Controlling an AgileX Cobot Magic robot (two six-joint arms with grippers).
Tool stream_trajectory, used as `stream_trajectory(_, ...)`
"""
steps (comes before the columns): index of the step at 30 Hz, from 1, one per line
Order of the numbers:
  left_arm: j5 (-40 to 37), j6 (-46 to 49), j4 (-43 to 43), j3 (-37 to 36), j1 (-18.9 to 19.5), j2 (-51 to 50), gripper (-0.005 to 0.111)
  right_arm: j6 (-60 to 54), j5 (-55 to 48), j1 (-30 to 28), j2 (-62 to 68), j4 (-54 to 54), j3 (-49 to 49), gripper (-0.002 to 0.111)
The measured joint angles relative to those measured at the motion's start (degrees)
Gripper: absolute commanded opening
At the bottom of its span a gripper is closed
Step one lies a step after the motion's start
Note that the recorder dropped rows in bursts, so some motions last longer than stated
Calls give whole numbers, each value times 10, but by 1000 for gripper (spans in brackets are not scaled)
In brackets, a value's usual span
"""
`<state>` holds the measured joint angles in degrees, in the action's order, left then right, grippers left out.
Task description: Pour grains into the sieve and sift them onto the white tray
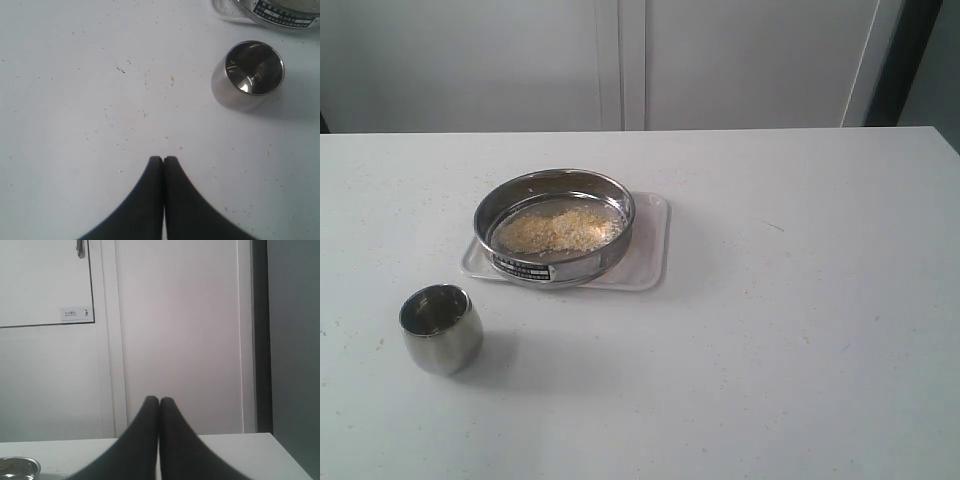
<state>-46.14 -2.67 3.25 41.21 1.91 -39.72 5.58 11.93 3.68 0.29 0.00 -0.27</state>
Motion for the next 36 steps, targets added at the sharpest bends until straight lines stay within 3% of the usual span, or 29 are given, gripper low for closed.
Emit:
stream_trajectory(13, 0, 0, 0, 0, 0, 0, 0, -4, -48, 0, 28, 0, -36, 0)
stream_trajectory(36, 0, 0, 0, 0, 0, 0, 0, -15, -209, 0, 479, 0, -354, 0)
